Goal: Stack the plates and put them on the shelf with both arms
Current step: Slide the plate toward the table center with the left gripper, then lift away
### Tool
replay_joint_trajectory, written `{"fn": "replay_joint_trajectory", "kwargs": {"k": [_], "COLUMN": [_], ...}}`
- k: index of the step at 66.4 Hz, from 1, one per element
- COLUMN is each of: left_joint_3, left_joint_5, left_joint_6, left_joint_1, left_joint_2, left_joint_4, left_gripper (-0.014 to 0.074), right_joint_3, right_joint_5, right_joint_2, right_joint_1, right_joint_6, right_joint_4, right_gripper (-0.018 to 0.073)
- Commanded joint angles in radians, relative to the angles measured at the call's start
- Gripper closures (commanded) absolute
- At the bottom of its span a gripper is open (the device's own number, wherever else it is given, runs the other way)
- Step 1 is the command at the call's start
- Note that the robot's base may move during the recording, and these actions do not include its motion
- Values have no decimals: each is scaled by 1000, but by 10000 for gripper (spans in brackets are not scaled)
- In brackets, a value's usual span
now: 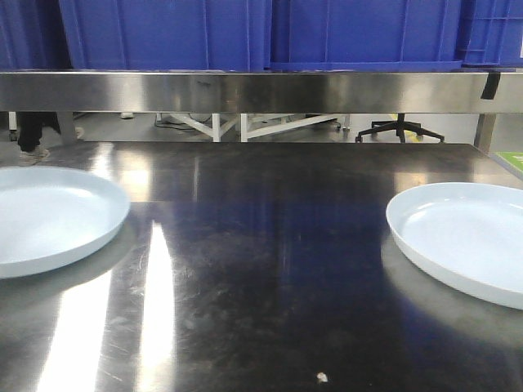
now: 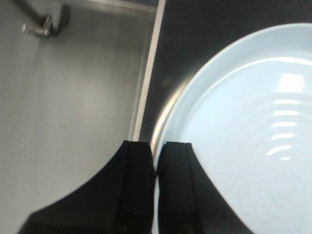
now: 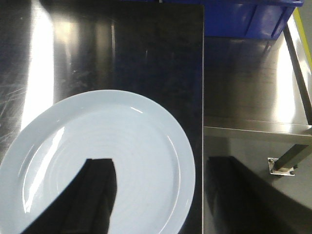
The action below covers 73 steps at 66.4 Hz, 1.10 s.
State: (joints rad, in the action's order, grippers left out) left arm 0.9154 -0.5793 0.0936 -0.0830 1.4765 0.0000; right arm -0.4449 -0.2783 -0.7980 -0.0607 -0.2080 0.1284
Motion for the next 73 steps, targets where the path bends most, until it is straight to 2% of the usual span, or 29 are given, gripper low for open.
{"fn": "replay_joint_trajectory", "kwargs": {"k": [1, 14, 31, 37, 50, 66, 70, 73], "left_joint_3": [83, 186, 203, 203, 203, 203, 203, 203], "left_joint_5": [9, -5, 83, 114, 190, 205, 203, 203], "left_joint_6": [5, 5, 5, 5, 7, 7, 6, 6], "left_joint_1": [-53, -186, -370, -420, -471, -476, -476, -476], "left_joint_2": [-82, -114, -54, -4, 103, 192, 199, 200], "left_joint_4": [-25, -121, -212, -214, -250, -257, -255, -247], "left_gripper": [495, 495, 495, 495, 495, 493, 465, 403], "right_joint_3": [-36, -36, -36, -36, -36, -36, -36, -36], "right_joint_5": [66, 66, 65, 61, 57, 57, 57, 57], "right_joint_2": [1, 1, 1, 1, 1, 1, 1, 1], "right_joint_1": [4, 4, 4, 4, 4, 4, 4, 4], "right_joint_6": [1, 1, 1, 1, 1, 1, 1, 1], "right_joint_4": [13, 13, 13, 13, 13, 13, 13, 13], "right_gripper": [64, 64, 64, 64, 64, 62, 62, 62]}}
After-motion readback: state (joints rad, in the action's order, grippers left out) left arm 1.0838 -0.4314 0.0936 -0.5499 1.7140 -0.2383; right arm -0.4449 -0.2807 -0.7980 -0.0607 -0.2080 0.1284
